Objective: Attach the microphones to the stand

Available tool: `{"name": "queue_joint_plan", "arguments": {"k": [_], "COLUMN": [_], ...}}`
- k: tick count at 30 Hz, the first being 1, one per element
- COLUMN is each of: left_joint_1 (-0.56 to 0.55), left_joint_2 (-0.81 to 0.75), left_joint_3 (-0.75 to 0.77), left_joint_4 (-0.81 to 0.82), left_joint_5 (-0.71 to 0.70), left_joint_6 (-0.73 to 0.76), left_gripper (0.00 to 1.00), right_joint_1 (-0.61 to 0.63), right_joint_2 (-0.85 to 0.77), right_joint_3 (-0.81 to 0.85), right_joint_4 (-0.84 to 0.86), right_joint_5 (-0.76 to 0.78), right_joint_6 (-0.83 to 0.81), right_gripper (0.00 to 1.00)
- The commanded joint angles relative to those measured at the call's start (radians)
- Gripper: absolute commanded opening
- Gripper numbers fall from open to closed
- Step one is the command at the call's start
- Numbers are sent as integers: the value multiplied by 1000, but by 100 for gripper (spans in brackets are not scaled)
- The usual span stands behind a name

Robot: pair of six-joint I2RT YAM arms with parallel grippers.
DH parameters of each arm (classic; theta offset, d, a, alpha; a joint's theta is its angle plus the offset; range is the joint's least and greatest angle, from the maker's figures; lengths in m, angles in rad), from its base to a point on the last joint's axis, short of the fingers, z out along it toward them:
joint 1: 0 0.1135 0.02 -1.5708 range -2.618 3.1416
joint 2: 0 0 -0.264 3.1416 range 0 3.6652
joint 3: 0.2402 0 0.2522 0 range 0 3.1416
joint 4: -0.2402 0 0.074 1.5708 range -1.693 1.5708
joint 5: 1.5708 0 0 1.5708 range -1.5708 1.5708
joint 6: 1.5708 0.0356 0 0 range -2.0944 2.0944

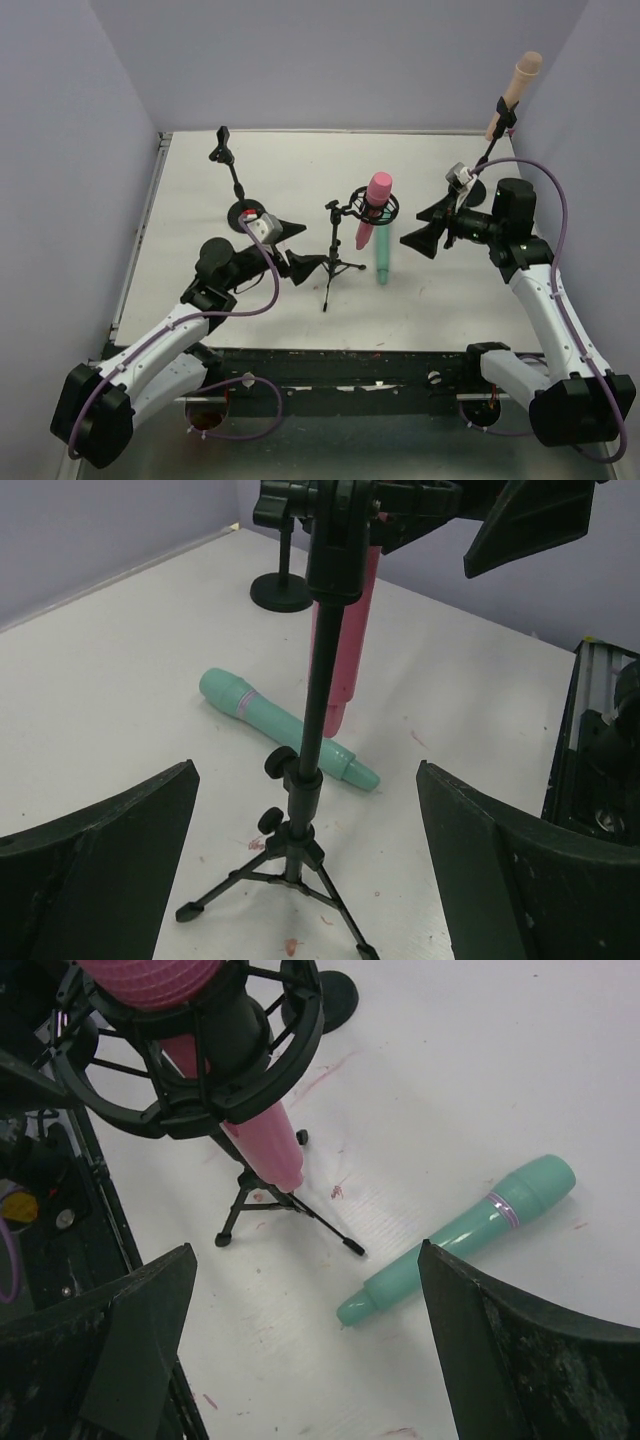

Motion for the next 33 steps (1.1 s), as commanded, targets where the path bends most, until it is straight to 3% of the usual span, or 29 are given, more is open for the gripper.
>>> {"name": "queue_joint_plan", "arguments": {"k": [1, 6, 11, 19, 24, 28, 31, 33], "left_joint_1": [-35, -132, -149, -151, -154, -154, -154, -154], "left_joint_2": [69, 175, 270, 323, 335, 350, 343, 306], "left_joint_3": [15, 117, 147, 152, 155, 164, 166, 140], "left_joint_4": [147, 81, 132, 205, 244, 247, 230, 242], "left_joint_5": [71, -1, -64, -61, -61, -60, -60, -87], "left_joint_6": [133, 291, 331, 265, 251, 254, 243, 205], "left_gripper": [98, 97, 94, 66, 56, 30, 0, 0], "right_joint_1": [-4, -5, -4, -4, -5, -5, -5, -5], "right_joint_2": [-38, -43, -44, -37, -30, -29, -29, -29], "right_joint_3": [-24, -26, -26, -33, -38, -41, -41, -40], "right_joint_4": [61, 61, 59, 64, 70, 68, 70, 70], "right_joint_5": [-44, -33, -11, -7, -4, -1, 2, 2], "right_joint_6": [-58, -58, -56, -55, -55, -55, -58, -59], "right_gripper": [100, 100, 100, 100, 100, 100, 100, 100]}}
